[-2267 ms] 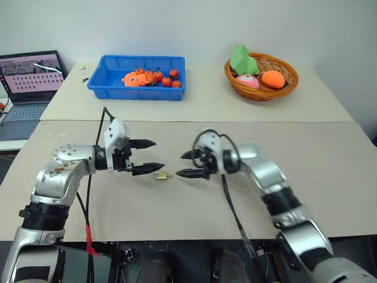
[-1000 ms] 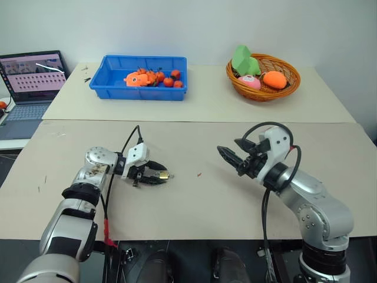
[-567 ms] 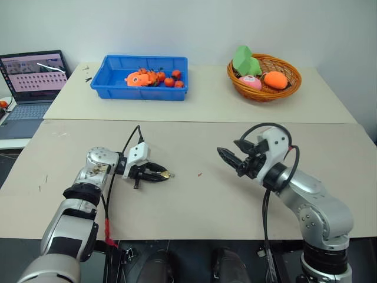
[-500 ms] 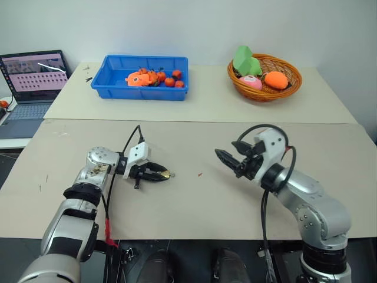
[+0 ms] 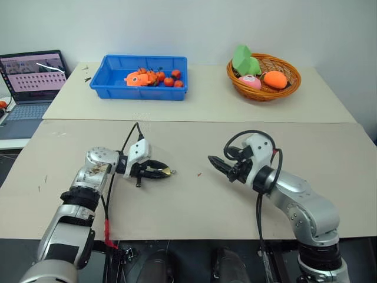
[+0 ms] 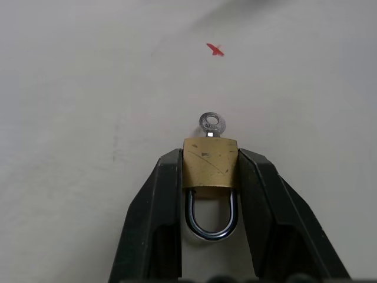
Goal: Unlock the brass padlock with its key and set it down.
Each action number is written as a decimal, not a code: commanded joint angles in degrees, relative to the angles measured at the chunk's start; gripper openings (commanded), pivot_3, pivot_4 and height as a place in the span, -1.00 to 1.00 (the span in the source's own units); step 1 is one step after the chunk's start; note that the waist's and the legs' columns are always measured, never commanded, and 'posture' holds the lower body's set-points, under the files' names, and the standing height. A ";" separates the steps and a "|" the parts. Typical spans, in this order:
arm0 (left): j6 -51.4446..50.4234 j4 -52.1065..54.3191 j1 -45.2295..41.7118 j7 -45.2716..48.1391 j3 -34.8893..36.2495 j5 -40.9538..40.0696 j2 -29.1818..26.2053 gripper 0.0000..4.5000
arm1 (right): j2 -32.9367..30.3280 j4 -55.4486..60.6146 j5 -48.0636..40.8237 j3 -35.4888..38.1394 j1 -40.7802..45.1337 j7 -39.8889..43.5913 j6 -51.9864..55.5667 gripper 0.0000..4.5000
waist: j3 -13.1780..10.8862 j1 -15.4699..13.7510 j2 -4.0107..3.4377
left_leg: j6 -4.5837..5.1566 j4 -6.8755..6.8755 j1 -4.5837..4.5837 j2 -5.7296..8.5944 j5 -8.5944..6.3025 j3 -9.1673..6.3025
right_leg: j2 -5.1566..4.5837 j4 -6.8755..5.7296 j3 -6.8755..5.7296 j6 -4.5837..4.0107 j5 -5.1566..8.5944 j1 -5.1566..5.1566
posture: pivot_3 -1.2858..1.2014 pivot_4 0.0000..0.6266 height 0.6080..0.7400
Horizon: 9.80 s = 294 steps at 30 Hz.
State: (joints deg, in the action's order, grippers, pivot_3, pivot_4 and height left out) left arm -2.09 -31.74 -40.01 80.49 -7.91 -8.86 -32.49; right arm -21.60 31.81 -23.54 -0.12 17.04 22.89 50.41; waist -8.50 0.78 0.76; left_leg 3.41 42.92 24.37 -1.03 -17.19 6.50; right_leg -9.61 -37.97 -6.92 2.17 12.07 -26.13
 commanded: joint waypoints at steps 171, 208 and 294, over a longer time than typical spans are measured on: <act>-24.33 27.70 0.21 -4.39 0.35 -11.27 -7.11 -0.62 | -10.87 -30.84 72.95 -23.90 17.60 -16.64 -82.44 -0.07 | -0.06 1.56 0.09 | -0.12 0.23 -0.05 -0.01 0.05 0.11 | -0.10 -0.12 0.08 0.11 0.27 -0.07 | 0.03 -0.52 0.15; -23.83 27.14 -0.29 -4.77 0.57 -10.95 -7.10 -0.62 | -7.75 -31.70 77.86 -26.11 17.36 -17.26 -86.27 -0.07 | -0.07 1.66 0.09 | -0.12 0.24 -0.04 -0.01 0.05 0.09 | -0.09 -0.13 0.09 0.12 0.27 -0.05 | 0.03 -0.52 0.15; -51.82 13.13 -8.58 -1.52 12.49 -26.99 -13.38 0.99 | -9.54 -35.12 76.62 -22.67 18.30 -18.50 -82.96 -0.95 | -0.07 2.05 0.09 | -0.12 0.22 -0.06 -0.02 0.06 0.08 | -0.08 -0.26 0.11 0.43 0.47 -0.05 | 0.03 -0.52 0.15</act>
State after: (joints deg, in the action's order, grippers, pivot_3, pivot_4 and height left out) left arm -51.06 -17.01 -47.69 76.82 2.63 -33.85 -44.44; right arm -30.95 -4.73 54.82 -25.23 35.05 5.49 -33.37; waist -8.57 2.83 0.85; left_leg 3.29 43.12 24.31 -1.06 -17.13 6.58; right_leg -9.67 -38.41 -6.82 2.61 12.54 -26.20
